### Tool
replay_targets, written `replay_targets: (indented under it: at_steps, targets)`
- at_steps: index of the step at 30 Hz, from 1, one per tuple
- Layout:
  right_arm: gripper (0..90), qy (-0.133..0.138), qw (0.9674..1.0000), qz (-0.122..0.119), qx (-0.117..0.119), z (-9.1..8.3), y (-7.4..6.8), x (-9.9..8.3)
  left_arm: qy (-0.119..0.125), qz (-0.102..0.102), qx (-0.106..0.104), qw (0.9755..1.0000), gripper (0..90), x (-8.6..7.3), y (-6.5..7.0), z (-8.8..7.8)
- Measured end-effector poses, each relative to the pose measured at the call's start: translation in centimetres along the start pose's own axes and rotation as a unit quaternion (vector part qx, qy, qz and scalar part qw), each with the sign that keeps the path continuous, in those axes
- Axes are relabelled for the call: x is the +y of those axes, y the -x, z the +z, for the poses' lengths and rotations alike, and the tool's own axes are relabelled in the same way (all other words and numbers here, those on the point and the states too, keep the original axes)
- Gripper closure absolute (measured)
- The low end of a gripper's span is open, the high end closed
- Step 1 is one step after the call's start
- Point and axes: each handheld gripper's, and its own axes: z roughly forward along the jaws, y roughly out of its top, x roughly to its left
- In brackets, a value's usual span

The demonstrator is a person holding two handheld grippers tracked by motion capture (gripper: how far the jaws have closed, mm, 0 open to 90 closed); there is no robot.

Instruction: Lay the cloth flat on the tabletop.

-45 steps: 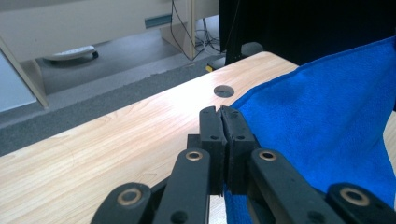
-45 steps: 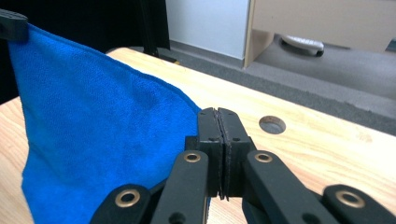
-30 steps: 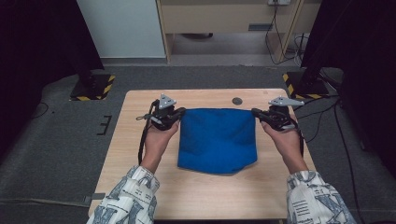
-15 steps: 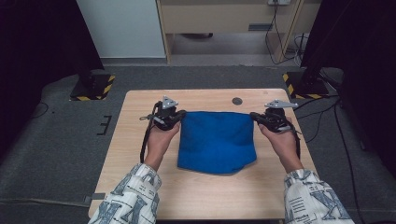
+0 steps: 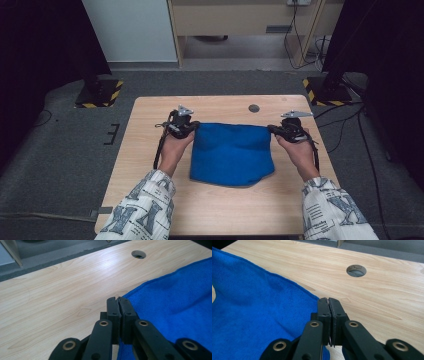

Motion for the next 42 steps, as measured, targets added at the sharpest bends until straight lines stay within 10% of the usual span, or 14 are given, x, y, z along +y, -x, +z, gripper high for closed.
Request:
replay_targets:
  at_steps: [7, 12, 18, 33, 42]
  targets:
    - [79.4, -0.018, 0.9998, 0.005, -0.003, 1.5, 0.5, -0.1, -0.006, -0.009, -0.004, 0.9999, 85.6, 0.0, -0.7, 1.1]
    - [52.2, -0.019, 0.9994, 0.021, -0.019, 2.0, 0.7, 0.1, 0.004, -0.018, 0.005, 0.9998, 50.5, -0.1, -0.8, 1.6]
    - [37.2, -0.015, 0.9990, 0.023, -0.035, 2.1, 0.5, 0.4, 0.007, -0.026, 0.009, 0.9996, 34.8, -0.1, -1.1, 1.4]
    - [25.6, 0.005, 0.9999, 0.004, -0.016, -0.3, -1.3, 0.4, 0.021, -0.015, 0.002, 0.9997, 16.2, -0.7, 0.5, -2.0]
    - [28.0, 0.020, 0.9997, -0.010, -0.008, -3.7, -3.2, -2.7, 0.033, -0.015, -0.018, 0.9992, 8.6, -3.5, 2.0, -3.9]
